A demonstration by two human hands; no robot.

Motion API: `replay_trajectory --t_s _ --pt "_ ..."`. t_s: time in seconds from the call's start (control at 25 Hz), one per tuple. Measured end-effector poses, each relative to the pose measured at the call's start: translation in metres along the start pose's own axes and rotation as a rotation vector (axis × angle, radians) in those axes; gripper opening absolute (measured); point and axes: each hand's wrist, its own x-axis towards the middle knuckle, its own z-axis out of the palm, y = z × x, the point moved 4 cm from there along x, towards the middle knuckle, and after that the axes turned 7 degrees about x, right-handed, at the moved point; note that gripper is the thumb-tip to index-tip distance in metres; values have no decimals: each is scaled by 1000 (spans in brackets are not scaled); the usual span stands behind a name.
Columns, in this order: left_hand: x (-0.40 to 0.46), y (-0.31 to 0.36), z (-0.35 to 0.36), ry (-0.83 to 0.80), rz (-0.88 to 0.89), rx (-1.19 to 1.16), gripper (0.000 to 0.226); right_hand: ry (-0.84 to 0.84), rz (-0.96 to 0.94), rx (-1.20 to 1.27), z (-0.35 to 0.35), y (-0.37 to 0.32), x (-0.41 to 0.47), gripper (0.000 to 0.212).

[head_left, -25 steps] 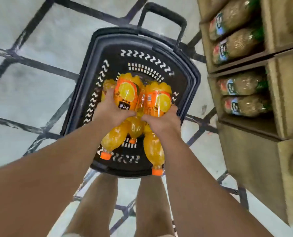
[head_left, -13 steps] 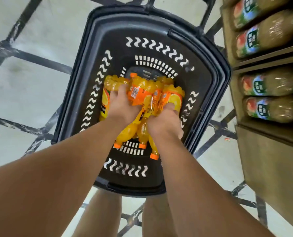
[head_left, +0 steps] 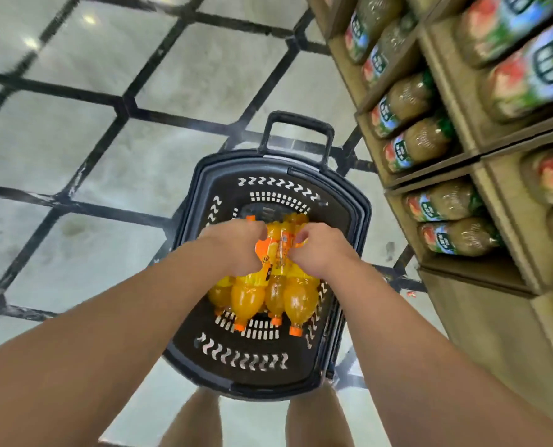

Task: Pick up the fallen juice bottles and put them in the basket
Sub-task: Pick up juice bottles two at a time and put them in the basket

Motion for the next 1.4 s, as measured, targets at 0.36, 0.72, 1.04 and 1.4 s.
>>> replay_trajectory --t_s 0.36,0.72,1.04,1.4 --pt "-221 94 -226 259 232 151 52 261 -66 28 -196 -72 -275 38" --pt "-470 260 -333 378 626 363 51 657 23 131 -283 -26 -603 40" --pt "-605 405 -281 397 919 556 55 843 213 275 -270 99 -762 53" --pt "-673 545 -149 317 996 710 56 815 346 390 -206 274 -870 44"
